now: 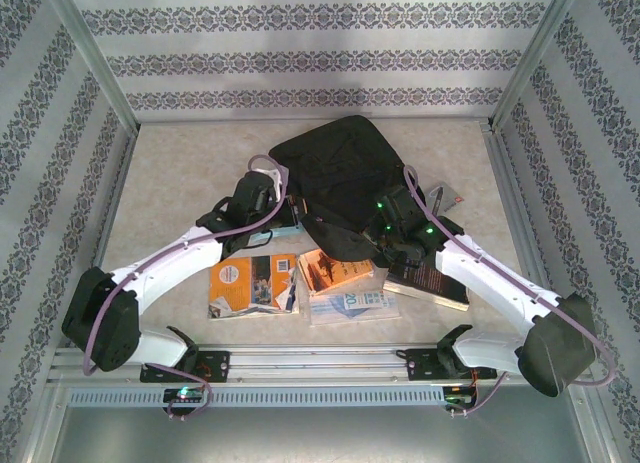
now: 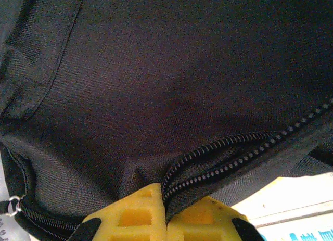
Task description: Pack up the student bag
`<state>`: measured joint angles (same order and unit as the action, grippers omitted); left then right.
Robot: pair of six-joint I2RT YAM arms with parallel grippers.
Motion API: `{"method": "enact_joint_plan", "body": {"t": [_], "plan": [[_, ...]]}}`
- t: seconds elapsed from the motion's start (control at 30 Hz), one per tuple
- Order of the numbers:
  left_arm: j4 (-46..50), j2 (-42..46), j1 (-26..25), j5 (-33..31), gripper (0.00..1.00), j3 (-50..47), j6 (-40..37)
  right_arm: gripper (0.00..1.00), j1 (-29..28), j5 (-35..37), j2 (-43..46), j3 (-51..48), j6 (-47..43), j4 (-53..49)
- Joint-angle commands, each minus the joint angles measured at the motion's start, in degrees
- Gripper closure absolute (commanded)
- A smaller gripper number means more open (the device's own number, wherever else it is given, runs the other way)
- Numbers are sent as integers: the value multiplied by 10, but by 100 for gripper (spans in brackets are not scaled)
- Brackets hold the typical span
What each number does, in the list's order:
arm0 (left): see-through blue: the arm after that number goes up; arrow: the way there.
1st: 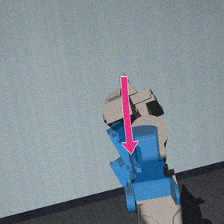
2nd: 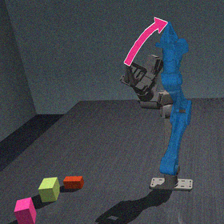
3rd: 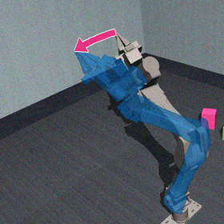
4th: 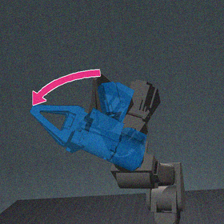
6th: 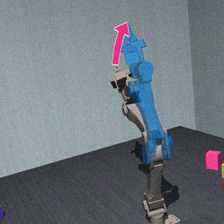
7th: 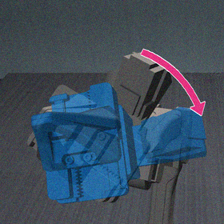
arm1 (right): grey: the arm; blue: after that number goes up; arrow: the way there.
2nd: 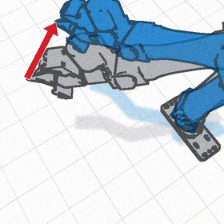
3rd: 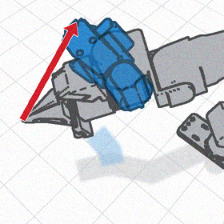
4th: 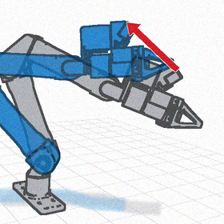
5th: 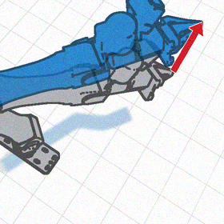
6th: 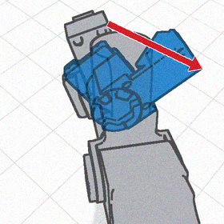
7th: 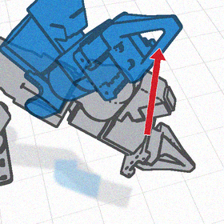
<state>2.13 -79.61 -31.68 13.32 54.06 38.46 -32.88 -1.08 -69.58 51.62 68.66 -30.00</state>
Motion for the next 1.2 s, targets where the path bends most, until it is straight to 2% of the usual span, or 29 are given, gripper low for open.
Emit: {"method": "enact_joint_plan", "body": {"t": [0.0,0.33,0.6,0.8,1.03,1.17], "plan": [[-14,-13,37,-43,100,18,-29,100,5,53,9,0,-42,-64],[0,-51,85,-52,100,62,-41,100,-3,65,10,-3,-71,-65],[17,-87,97,-53,100,100,-47,100,-5,53,-3,31,-126,-50],[29,-58,116,-62,100,97,-39,100,-11,52,-27,105,-192,-50],[38,7,145,-72,100,98,-37,100,-23,9,-123,276,-312,-55],[53,45,169,-82,100,96,-45,100,-24,-71,-195,359,-376,-32]]}}
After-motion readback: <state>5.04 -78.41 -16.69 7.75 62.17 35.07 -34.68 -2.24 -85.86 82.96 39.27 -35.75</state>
